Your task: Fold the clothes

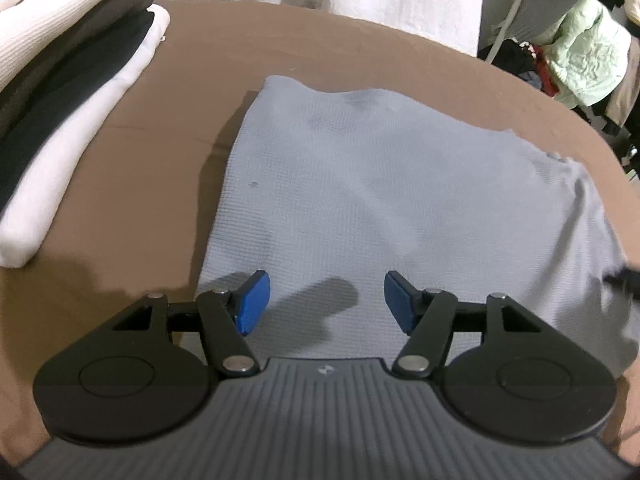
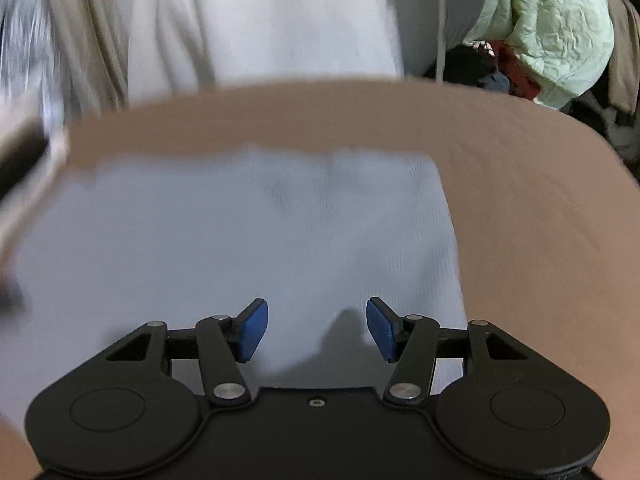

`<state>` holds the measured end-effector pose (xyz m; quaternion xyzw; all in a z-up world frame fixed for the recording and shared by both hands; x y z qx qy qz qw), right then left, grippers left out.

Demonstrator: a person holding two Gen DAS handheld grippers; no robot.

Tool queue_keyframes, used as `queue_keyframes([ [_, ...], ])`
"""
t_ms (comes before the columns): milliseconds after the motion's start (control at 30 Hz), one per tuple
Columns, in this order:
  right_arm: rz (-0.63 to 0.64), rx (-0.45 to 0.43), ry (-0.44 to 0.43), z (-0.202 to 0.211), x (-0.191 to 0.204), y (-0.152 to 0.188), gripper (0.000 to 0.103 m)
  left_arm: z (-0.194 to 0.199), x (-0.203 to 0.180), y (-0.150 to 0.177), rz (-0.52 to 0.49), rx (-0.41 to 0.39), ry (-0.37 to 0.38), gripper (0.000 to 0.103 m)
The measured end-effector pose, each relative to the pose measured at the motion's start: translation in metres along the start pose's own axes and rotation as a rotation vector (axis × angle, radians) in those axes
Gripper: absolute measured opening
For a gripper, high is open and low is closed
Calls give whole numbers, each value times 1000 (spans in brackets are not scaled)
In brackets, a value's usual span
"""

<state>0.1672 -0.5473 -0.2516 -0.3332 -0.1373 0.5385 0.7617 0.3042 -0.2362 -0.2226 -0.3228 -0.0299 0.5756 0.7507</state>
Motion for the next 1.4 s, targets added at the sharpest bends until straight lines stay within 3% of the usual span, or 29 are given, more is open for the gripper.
queue_keyframes([
  [67, 3, 26, 128, 16, -16, 34, 60, 5, 3, 13, 10, 51, -30, 63],
  [100, -28, 22, 119, 22, -21, 44, 60, 6, 6, 18, 18, 76, -47, 63],
  [233, -184, -7, 16, 45, -40, 74, 61, 13, 20, 25, 72, 82, -94, 66],
  [300, -261, -21, -35, 57, -50, 89, 69, 13, 28, 23, 97, 77, -114, 66],
  [433, -665, -25, -245, 44, -47, 112, 73, 7, 29, 24, 89, 32, -143, 66],
  [500, -766, -59, -297, 29, -45, 108, 73, 1, 23, 30, 18, 3, -183, 67],
  [533, -751, -96, -297, 25, -43, 102, 70, -1, 22, 33, -10, -3, -200, 67],
  [567, -738, -113, -264, 21, -44, 97, 46, 1, 20, 35, -32, -18, -211, 67],
  [600, -726, -124, -225, 17, -46, 92, 16, 4, 18, 36, -38, -21, -212, 67],
  [700, -790, -178, -172, 35, -59, 100, 9, 15, 27, 40, 12, -4, -195, 67],
  [800, -676, -168, -64, 45, -69, 121, 8, 15, 34, 52, 8, 20, -239, 67],
  [900, -700, -157, -80, 26, -72, 135, 8, 17, 25, 57, -73, 15, -300, 67],
  [1000, -589, -172, -39, 32, -64, 126, 8, 26, 16, 58, -104, -10, -322, 67],
  [1033, -595, -183, -63, 37, -64, 124, 8, 30, 14, 58, -101, -22, -316, 67],
  [1067, -613, -195, -97, 41, -65, 122, 11, 36, 10, 57, -90, -38, -280, 67],
  [1133, -784, -211, -247, 49, -59, 125, 29, 53, -5, 52, -46, -81, -154, 67],
  [1200, -968, -224, -409, 59, -54, 127, 80, 66, -26, 51, 33, -96, -26, 68],
  [1233, -1000, -231, -442, 61, -48, 126, 80, 67, -39, 55, 56, -84, 30, 68],
  [1300, -911, -199, -392, 57, -37, 118, 80, 62, -70, 70, 39, -40, 115, 68],
  [1400, -762, -159, -267, 45, -29, 111, 80, 42, -105, 103, -102, 10, 102, 68],
])
Point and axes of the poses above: each gripper's, at about its wrist camera, not at the fingertips, and z roughly against the way its jaws point, x to its left, y to its underside, the point moved 10 cm from there along -z, roughly the way its jaws point, and after that the axes turned 13 degrees about z, right-handed, at the moved point
